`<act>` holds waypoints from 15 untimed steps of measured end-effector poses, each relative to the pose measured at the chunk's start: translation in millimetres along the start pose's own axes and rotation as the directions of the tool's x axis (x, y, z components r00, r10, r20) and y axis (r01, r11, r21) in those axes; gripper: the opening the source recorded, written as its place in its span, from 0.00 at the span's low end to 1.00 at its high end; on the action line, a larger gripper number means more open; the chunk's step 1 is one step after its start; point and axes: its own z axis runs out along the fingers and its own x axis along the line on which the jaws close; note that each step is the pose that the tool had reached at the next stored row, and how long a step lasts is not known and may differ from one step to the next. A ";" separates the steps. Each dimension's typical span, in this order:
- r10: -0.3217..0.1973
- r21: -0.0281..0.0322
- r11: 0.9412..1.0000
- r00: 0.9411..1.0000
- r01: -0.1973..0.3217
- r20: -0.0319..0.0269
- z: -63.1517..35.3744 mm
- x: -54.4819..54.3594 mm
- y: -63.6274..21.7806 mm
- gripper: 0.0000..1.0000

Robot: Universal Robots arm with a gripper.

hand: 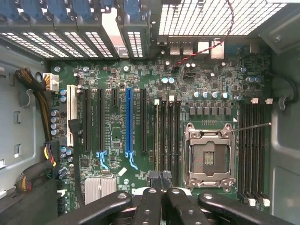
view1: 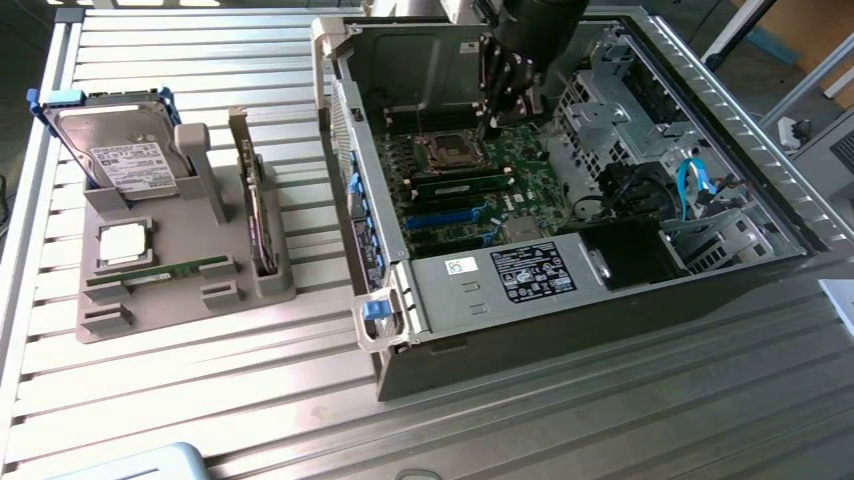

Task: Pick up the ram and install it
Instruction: 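Press down the ram until it locks into place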

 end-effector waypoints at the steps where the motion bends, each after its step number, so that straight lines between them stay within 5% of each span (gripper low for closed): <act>1: 0.000 0.000 1.000 1.000 0.000 0.000 -0.2 0.0 0.0 0.10; 9: 0.000 0.000 1.000 1.000 0.000 -0.001 -0.6 0.0 -0.5 0.10; 15: 0.000 -0.006 1.000 1.000 0.000 -0.002 -3.2 0.0 -4.3 0.10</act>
